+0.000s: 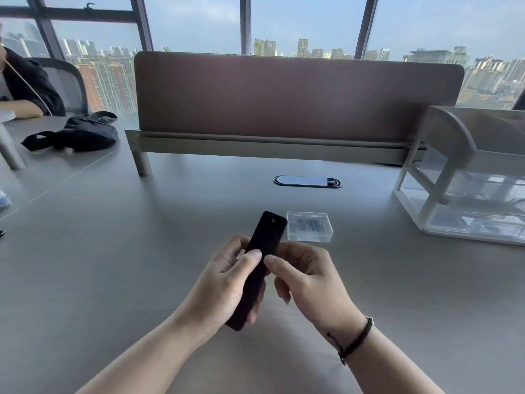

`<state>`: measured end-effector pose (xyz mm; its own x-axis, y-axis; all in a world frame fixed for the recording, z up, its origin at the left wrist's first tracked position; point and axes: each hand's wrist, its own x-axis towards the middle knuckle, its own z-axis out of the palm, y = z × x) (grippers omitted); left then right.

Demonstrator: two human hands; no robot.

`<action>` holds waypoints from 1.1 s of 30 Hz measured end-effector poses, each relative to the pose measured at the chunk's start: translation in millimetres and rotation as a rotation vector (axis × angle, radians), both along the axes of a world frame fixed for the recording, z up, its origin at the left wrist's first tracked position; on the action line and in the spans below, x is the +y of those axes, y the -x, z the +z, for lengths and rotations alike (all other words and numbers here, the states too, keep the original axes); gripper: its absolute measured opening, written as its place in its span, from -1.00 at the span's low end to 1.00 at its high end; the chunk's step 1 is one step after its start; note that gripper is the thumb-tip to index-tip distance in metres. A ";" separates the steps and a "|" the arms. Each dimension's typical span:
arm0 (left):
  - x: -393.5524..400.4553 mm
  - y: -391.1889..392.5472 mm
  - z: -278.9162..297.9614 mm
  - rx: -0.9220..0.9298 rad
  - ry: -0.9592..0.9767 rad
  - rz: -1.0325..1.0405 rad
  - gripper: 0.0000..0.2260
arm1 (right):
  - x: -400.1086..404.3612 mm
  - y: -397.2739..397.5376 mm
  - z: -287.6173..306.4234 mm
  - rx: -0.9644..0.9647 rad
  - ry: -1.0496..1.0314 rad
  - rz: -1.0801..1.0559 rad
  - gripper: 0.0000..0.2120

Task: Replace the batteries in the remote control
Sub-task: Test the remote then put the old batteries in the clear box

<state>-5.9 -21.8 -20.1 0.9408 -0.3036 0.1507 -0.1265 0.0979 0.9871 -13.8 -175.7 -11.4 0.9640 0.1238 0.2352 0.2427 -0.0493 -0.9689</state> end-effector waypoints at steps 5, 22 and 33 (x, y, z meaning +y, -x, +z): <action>-1.2 -1.3 -3.7 -0.020 -0.035 -0.009 -0.82 | -0.6 -0.6 0.3 0.008 0.000 -0.050 -0.80; -2.4 5.5 1.8 0.035 -0.056 -0.106 -0.82 | -2.5 -3.3 1.9 0.058 -0.097 -0.072 -0.80; -1.9 3.5 -0.4 0.044 -0.079 -0.081 -0.82 | -2.2 -1.8 3.1 0.053 -0.083 -0.110 -0.71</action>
<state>-9.4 -23.7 -20.6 0.9180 -0.3879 0.0827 -0.0781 0.0277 0.9966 -12.0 -177.9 -8.3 0.9820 -0.0008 0.1889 0.1889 0.0080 -0.9820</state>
